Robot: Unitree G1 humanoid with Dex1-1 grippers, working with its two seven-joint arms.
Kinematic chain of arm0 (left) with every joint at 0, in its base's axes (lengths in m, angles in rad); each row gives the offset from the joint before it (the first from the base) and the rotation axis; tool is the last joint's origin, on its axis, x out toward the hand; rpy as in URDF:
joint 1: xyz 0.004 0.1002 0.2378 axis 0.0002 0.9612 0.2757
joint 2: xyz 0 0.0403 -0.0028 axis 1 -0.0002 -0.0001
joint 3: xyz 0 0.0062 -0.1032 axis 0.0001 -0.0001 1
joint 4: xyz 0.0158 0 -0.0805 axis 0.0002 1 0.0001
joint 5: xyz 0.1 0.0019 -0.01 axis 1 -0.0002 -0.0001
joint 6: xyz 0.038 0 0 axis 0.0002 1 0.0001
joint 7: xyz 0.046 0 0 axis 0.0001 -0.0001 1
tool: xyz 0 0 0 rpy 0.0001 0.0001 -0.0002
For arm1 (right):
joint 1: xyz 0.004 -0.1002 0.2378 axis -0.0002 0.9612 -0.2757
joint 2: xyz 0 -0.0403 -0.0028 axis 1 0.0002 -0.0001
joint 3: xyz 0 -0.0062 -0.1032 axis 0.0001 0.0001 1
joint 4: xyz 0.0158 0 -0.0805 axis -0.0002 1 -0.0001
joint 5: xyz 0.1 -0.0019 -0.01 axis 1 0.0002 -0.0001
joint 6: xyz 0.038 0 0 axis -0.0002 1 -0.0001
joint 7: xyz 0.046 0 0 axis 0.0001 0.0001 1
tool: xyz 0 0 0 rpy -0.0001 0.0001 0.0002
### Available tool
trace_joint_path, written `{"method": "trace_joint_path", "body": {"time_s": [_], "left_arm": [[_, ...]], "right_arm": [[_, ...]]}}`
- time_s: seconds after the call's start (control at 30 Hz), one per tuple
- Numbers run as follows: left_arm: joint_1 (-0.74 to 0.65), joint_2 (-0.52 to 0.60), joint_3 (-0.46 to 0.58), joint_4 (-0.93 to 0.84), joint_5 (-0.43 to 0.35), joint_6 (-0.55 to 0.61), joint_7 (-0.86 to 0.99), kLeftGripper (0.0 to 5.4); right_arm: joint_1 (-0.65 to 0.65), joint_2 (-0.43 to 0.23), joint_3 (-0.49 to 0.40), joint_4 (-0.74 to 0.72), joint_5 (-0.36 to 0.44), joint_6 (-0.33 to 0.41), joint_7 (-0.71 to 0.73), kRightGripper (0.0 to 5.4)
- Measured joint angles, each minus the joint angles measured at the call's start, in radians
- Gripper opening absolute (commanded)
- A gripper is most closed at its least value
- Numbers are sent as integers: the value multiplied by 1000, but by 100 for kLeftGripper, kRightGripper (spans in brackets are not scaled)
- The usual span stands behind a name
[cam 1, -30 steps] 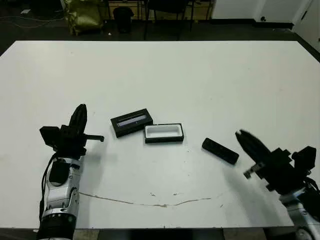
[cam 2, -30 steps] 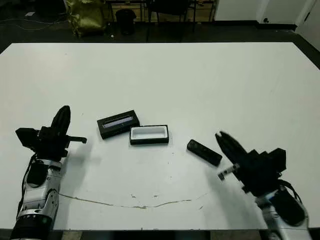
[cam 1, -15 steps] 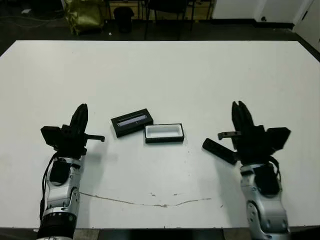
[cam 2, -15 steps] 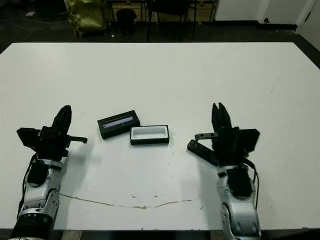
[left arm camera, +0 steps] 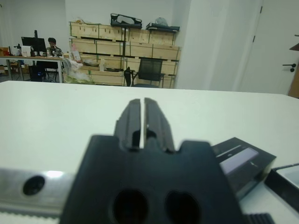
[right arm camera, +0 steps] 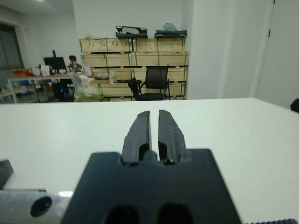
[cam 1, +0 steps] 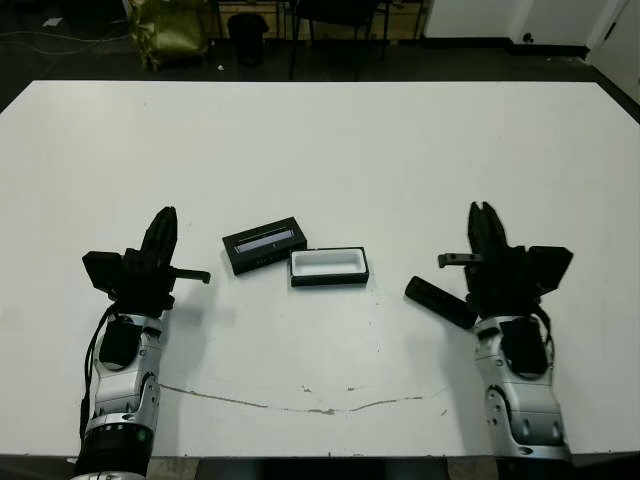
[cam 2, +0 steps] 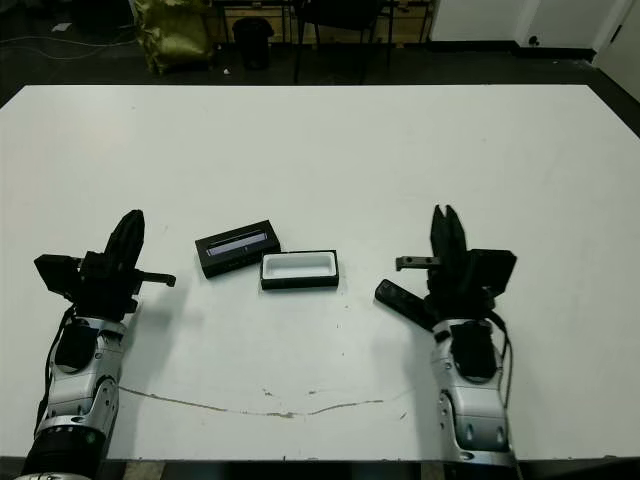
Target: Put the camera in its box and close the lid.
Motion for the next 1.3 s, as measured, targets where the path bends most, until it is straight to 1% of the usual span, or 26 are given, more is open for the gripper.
{"method": "trace_joint_path", "body": {"time_s": [0.07, 0.17, 0.3, 0.33, 0.53, 0.67, 0.77, 0.87, 0.9, 0.97, 1.3], "left_arm": [[0, 0, 0, 0, 0, 0, 0, 0], [1, 0, 0, -1, 0, 1, 1, 0], [1, 0, 1, 0, 0, 1, 0, 0], [1, 0, 1, 1, 0, 0, -1, 0], [0, 0, 1, 5, 1, -5, -1, 0], [0, 0, 1, 4, 1, -5, 2, 0], [0, 0, 1, 5, 1, -5, 2, 0], [-1, 0, 1, 6, 0, -6, 2, 0], [-1, 0, 1, 6, 0, -6, 2, 0], [0, 0, 1, 5, 0, -6, 2, 0], [-1, 0, 2, 7, 0, -7, -1, 0]], "right_arm": [[35, -49, -6, -36, 6, 34, 49, 1], [95, -147, -25, -113, 15, 108, 132, 1], [170, -263, -63, -175, 47, 122, 252, 1], [184, -286, -75, -186, 49, 130, 271, 1], [249, -398, -110, -277, 82, 237, 370, 1], [257, -439, -109, -286, 82, 237, 429, 1], [257, -458, -105, -286, 82, 241, 457, 1], [252, -468, -102, -278, 119, 292, 485, 1], [249, -468, -100, -265, 135, 305, 497, 1], [242, -469, -92, -230, 153, 310, 519, 1], [182, -483, -61, -51, 166, 296, 623, 1]]}}
